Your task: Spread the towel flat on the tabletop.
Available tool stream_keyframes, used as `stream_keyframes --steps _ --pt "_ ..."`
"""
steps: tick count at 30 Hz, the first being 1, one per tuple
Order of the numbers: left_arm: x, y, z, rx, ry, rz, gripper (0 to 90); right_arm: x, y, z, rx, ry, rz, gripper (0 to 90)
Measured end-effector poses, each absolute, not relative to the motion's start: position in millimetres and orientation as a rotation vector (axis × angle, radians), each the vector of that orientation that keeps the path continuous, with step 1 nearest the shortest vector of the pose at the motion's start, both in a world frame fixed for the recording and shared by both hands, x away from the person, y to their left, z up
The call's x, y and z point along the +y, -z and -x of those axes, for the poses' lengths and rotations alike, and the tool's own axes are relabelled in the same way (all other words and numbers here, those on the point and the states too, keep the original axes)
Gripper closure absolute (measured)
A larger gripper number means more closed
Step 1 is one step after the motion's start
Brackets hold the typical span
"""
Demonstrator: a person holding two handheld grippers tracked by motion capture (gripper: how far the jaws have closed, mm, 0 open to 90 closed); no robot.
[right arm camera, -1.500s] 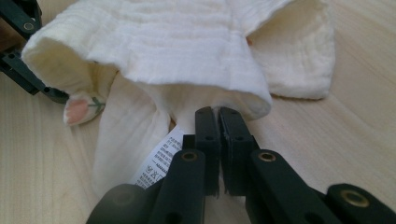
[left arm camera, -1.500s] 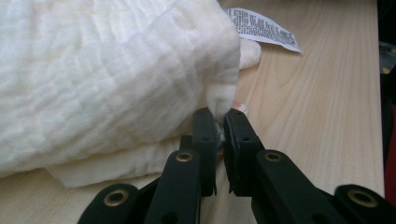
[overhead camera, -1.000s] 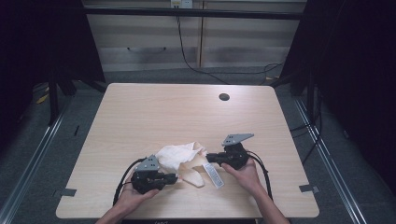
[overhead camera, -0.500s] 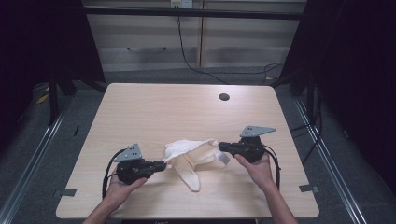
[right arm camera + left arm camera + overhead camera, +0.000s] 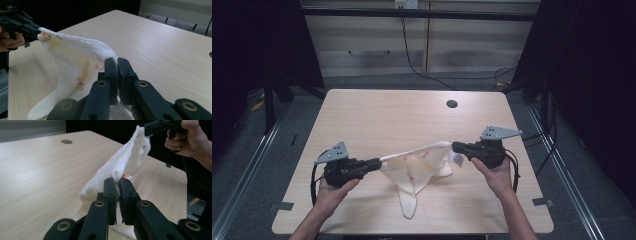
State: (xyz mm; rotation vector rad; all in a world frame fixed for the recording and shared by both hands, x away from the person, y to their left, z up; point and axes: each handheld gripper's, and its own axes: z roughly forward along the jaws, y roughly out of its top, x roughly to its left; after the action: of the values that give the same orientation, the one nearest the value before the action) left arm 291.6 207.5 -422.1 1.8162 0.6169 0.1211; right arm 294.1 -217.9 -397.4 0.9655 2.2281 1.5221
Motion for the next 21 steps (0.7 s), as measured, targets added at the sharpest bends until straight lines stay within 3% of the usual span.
stream_keyframes --steps 21 --pt "224.2 359.9 -300.0 0.571 -0.224 -1.701 85.1 -239.6 335.6 -279.4 2.116 -1.505 -0.886 87.2"
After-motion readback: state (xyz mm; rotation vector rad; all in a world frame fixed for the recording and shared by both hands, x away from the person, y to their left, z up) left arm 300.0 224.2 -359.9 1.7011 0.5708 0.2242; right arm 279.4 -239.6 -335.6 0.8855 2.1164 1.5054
